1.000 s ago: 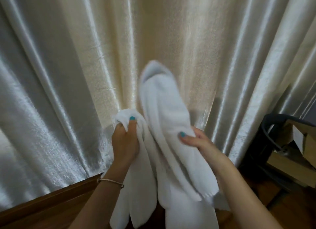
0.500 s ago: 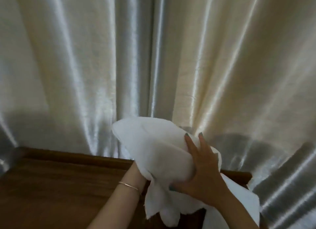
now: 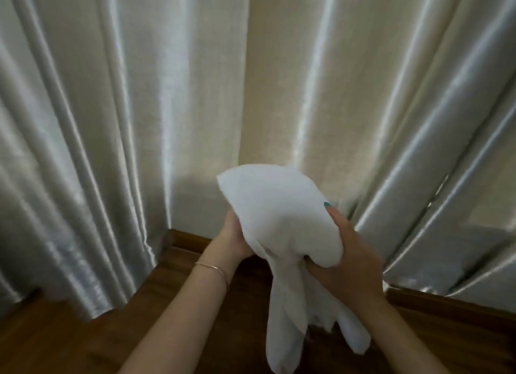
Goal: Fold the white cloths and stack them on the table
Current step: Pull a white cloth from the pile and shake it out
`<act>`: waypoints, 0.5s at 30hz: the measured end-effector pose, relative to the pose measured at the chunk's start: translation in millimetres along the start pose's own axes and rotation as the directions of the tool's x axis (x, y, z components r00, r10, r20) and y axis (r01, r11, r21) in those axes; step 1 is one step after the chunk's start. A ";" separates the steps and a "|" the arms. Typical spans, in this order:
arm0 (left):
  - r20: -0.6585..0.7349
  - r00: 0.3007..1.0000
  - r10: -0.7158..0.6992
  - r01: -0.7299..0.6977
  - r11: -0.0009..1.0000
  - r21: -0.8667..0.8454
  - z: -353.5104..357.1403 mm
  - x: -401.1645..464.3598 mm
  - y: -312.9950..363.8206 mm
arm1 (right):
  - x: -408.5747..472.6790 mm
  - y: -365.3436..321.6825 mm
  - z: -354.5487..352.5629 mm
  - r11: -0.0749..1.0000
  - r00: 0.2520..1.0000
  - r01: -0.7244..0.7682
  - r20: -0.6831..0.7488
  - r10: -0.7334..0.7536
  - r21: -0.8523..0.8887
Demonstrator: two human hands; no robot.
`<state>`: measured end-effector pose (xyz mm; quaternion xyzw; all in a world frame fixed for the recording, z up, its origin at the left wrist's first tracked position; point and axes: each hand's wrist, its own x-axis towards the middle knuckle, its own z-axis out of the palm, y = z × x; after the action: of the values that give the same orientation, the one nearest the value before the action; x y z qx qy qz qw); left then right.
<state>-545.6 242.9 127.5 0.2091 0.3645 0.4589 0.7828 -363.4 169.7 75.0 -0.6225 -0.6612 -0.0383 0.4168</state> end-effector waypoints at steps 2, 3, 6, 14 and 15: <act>0.058 0.998 0.017 -0.014 0.999 -0.039 -62.5 20.2 38.4 | 9.5 -34.3 41.6 0.997 0.998 -0.060 0.018 0.059 0.041; 0.011 1.000 -0.002 0.002 0.999 -0.051 -91.8 25.0 60.8 | 13.8 -52.2 62.0 0.994 0.996 -0.081 0.029 0.079 0.070; -0.195 0.981 0.012 -0.010 1.000 0.010 -164.4 32.8 110.5 | 25.8 -98.5 116.8 0.982 0.995 -0.098 -0.019 0.103 0.164; -0.494 0.869 0.032 -0.036 0.999 0.001 -263.4 41.8 138.3 | 3.8 -114.5 241.3 0.976 0.993 0.026 0.120 0.000 -0.214; -0.518 0.855 0.029 -0.037 0.999 -0.005 -271.2 45.3 132.0 | -6.0 -106.1 256.3 0.960 0.966 0.034 0.254 0.040 -0.280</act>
<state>-812.9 345.3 22.3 0.0783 0.5544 0.5143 0.6496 -584.0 287.4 -45.4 -0.6762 -0.6965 -0.0502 0.2348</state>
